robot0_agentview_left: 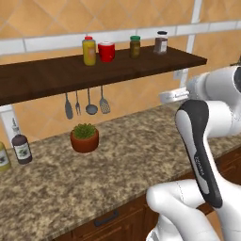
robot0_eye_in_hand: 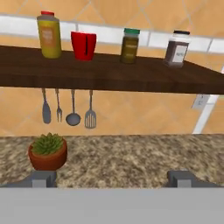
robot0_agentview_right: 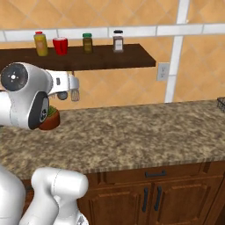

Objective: Gather all objects into one cabinet and sort the glasses and bowls to opposite sides.

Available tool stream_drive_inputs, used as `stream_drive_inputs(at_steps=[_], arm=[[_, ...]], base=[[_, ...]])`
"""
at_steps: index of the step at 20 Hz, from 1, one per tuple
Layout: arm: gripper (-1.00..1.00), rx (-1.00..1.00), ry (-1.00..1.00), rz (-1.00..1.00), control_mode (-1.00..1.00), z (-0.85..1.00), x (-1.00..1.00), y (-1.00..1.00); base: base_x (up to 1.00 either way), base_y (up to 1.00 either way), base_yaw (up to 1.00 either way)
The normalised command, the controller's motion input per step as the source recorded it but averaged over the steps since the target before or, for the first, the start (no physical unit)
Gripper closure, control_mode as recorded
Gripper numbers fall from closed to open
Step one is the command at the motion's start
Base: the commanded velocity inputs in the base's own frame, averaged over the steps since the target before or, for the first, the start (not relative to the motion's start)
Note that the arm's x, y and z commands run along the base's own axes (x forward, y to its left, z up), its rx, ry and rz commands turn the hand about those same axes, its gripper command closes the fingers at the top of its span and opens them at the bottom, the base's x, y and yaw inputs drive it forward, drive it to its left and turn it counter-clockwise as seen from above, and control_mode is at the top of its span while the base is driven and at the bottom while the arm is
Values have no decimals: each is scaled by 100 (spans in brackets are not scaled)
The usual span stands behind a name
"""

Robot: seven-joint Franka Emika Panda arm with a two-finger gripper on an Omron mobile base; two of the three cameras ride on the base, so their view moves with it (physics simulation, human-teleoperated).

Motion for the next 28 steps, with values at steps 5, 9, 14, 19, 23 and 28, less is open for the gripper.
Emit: stream_drive_inputs(at_steps=[5,9,14,19,23,28], arm=[[-100,0,-22,4,-100,100,-47,-1],[-100,-11,-10,2,-100,29,-3,21],[-100,-11,-22,0,-100,78,1,23],[-100,-6,-13,1,-100,43,0,10],[-100,-1,0,0,-100,-3,21,7],[-100,0,1,0,-100,-15,11,11]], base=[[0,0,0],[0,0,0],[0,0,0],[0,0,0],[0,0,0],[0,0,0]])
